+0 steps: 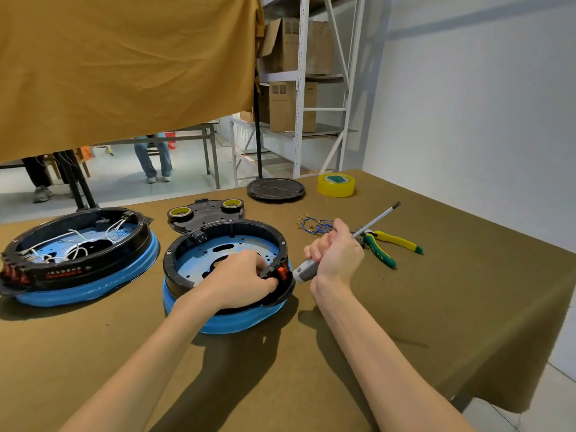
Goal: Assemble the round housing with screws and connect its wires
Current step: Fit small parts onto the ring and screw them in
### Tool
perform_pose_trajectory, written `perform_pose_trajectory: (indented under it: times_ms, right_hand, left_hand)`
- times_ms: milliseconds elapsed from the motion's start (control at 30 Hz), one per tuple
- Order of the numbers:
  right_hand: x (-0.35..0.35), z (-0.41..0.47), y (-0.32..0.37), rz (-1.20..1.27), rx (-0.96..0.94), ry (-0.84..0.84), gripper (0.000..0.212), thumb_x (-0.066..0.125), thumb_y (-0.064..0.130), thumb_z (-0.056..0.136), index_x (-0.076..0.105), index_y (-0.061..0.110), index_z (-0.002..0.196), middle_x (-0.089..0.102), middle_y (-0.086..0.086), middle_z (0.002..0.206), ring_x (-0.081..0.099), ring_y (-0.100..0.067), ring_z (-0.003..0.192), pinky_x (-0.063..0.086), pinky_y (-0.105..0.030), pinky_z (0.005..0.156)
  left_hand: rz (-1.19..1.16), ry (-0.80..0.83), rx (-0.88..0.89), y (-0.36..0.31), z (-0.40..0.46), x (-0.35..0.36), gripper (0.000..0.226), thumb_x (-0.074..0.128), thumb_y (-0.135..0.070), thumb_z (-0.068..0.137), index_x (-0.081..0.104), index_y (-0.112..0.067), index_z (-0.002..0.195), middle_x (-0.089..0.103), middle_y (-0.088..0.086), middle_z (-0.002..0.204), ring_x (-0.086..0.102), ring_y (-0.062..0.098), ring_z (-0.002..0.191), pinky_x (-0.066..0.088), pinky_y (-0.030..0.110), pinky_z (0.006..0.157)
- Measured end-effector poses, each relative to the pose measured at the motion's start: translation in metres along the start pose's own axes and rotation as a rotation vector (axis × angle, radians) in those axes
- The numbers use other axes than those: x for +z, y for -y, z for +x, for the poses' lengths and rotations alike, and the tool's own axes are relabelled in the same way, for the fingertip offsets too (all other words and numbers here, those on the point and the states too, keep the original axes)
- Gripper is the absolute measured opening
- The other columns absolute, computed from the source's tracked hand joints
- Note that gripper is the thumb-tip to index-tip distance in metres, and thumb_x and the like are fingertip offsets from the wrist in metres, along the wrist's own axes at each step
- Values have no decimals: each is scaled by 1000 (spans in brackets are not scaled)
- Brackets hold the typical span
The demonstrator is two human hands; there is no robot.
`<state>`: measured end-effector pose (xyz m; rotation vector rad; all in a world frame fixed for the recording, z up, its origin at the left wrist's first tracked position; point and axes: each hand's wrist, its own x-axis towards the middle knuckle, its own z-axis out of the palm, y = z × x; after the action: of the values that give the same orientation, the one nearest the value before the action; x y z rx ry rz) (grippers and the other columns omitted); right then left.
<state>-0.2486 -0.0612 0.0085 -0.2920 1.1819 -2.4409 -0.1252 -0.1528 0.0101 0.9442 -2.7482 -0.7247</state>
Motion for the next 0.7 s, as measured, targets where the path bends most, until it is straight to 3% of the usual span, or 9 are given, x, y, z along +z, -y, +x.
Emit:
perform_pose_trajectory:
  times_ms: [367, 467, 600, 700]
  right_hand:
    - [3, -7, -1, -73, -50, 49, 66, 53, 20, 102, 35, 25, 39, 27, 2, 40, 29, -17, 36, 34, -26, 43]
    - [3, -7, -3, -33, -21, 54, 64, 53, 21, 102, 37, 25, 41, 27, 2, 42, 28, -17, 36, 32, -26, 42]
    - [2, -7, -8, -161, 19, 85, 55, 55, 23, 102, 41, 21, 49, 32, 1, 43, 31, -16, 37, 33, -25, 42]
    - [-8, 9, 1, -468, 31, 68, 34, 58, 32, 100, 46, 17, 71, 48, 1, 55, 45, -17, 49, 45, -32, 50]
  left_hand:
    - [8, -12, 0, 1, -1, 0, 16, 67, -40, 93, 70, -26, 87, 72, -1, 75, 60, 12, 62, 45, 25, 54]
    - [5, -14, -4, 1, -1, -1, 20, 67, -40, 93, 71, -22, 86, 72, 6, 76, 59, 16, 62, 44, 30, 56]
    - [7, -6, 1, 0, -3, 0, 21, 66, -40, 93, 71, -20, 91, 74, 6, 82, 69, 23, 76, 55, 38, 65]
    - [29, -15, 15, 0, -4, 0, 24, 66, -42, 93, 68, -19, 87, 71, 7, 77, 60, 17, 64, 45, 32, 58]
